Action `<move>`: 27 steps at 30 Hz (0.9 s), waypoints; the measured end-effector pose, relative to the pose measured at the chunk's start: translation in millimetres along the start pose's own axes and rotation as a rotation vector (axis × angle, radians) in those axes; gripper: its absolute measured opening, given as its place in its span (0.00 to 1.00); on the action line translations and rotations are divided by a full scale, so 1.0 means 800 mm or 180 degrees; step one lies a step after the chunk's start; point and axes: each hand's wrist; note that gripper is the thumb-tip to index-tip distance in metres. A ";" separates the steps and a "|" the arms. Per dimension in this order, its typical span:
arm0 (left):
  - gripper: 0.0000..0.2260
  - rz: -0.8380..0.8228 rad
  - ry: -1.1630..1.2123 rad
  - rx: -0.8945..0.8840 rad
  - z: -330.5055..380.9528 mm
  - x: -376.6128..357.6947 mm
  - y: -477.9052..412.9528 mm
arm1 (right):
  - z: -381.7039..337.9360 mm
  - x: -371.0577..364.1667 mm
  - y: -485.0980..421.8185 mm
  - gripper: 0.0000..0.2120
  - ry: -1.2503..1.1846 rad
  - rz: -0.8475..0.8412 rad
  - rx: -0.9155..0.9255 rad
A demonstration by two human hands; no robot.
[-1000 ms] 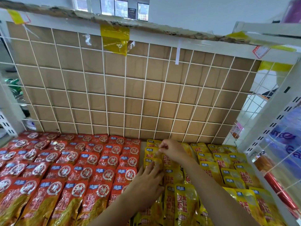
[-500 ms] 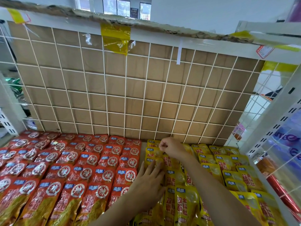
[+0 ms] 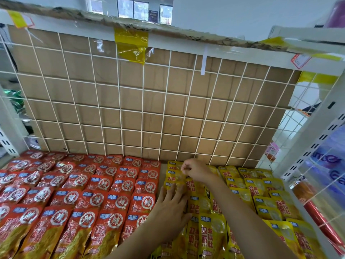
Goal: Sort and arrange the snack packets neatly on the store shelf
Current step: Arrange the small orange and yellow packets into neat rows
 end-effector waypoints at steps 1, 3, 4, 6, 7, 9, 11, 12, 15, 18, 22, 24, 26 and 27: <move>0.27 0.0000 0.0007 0.0000 0.000 0.001 0.000 | 0.001 0.000 0.000 0.04 -0.0007 -0.0008 0.0009; 0.27 0.0007 0.0033 -0.0001 -0.001 0.000 -0.001 | 0.002 0.001 -0.001 0.04 0.0004 -0.0027 0.0028; 0.27 0.0019 0.0053 -0.0005 -0.002 0.000 -0.002 | 0.002 0.001 -0.001 0.04 0.0009 -0.0040 0.0033; 0.27 0.0048 0.0093 -0.0009 -0.002 0.000 -0.003 | 0.002 0.001 -0.001 0.04 0.0023 -0.0049 0.0043; 0.27 0.0058 0.0109 -0.0010 -0.003 0.000 -0.004 | 0.002 0.001 -0.002 0.04 0.0022 -0.0050 0.0044; 0.28 0.0057 0.0108 -0.0016 -0.003 0.001 -0.004 | 0.003 0.002 -0.002 0.03 -0.0005 -0.0051 0.0042; 0.28 0.0071 0.0083 -0.0013 -0.003 0.000 -0.006 | 0.002 0.002 -0.001 0.03 -0.0009 -0.0054 0.0046; 0.28 0.0085 0.0069 -0.0008 -0.002 0.000 -0.006 | 0.002 0.002 -0.001 0.04 -0.0020 -0.0053 0.0042; 0.29 0.0097 -0.0018 -0.0001 -0.003 -0.001 -0.007 | 0.003 0.001 0.001 0.03 -0.0073 -0.0003 0.0048; 0.33 0.0240 -0.0103 -0.0012 -0.003 0.002 -0.001 | 0.005 0.000 0.007 0.04 -0.0203 0.0130 0.0069; 0.26 0.0541 0.0455 -0.0015 -0.006 0.011 0.019 | 0.000 0.007 0.028 0.06 -0.0258 0.0511 0.0244; 0.25 0.0648 0.0687 -0.0133 -0.011 0.011 0.034 | -0.004 0.012 0.044 0.07 -0.0099 0.0655 0.0394; 0.27 0.0691 0.0743 -0.0246 -0.013 0.006 0.045 | -0.007 0.013 0.062 0.07 -0.0018 0.0692 0.0504; 0.29 0.0682 0.0703 -0.0323 -0.013 0.005 0.051 | -0.008 0.013 0.070 0.07 0.0020 0.0664 0.0549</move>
Point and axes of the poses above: each hand's wrist, its own y-axis away from the middle knuckle, its own x-axis out of the back of the hand, z = x × y, and after that the axes turned 14 degrees about -y, right-handed
